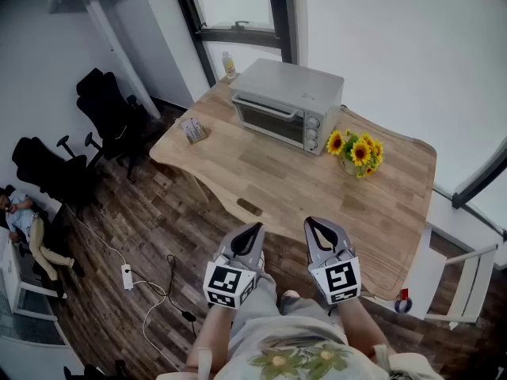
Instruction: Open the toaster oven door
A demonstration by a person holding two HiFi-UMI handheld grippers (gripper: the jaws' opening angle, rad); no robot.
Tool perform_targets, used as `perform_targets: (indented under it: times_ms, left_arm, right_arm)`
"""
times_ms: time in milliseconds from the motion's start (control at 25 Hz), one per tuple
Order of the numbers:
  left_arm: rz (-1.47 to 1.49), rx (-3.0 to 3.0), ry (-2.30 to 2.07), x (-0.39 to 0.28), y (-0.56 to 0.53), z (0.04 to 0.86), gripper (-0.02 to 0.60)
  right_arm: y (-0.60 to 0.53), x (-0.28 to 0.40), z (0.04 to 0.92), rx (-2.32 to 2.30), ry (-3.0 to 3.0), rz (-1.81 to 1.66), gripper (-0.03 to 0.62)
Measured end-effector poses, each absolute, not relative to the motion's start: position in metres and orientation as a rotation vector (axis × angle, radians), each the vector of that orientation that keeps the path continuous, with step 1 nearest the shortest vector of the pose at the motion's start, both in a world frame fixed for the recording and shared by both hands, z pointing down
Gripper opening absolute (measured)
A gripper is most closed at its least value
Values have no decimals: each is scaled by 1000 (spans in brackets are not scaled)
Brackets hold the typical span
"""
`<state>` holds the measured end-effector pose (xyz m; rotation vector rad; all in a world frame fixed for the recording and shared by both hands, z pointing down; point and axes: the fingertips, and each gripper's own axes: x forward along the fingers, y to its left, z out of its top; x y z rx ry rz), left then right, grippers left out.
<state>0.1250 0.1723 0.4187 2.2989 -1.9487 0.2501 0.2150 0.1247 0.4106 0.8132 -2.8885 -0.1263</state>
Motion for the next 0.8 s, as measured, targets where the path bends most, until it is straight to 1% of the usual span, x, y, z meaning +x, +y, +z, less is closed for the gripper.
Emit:
perform_targets:
  times_ms: [320,400,440,520,600,720,800]
  left_arm:
    - [300,2330,-1954,113,149,414,5]
    - [313,2347,-1946,110,142,411,48]
    - [317,2355,-1945,108,139,410,57]
    - [318,2365,-1947,102,134,408,57]
    - [315,2372,-1948,96,128,407,87]
    - [322,2384,-1962,85,119,404,126]
    - [325,2390,-1976,77,111,401,143]
  right_arm:
    - [108,206,406,834,-2882,-205,0]
    - [102,203,403,839,-2879,-228,4]
    - [99,201,402,841,-2872,-245,15]
    - [93,197,399,843,-2849,-279,15]
    - [89,192,396,840,-2829,-310,23]
    - [81,184,390,836,-2835,-348,64]
    - [74,178,389,833,-2807,-357,103]
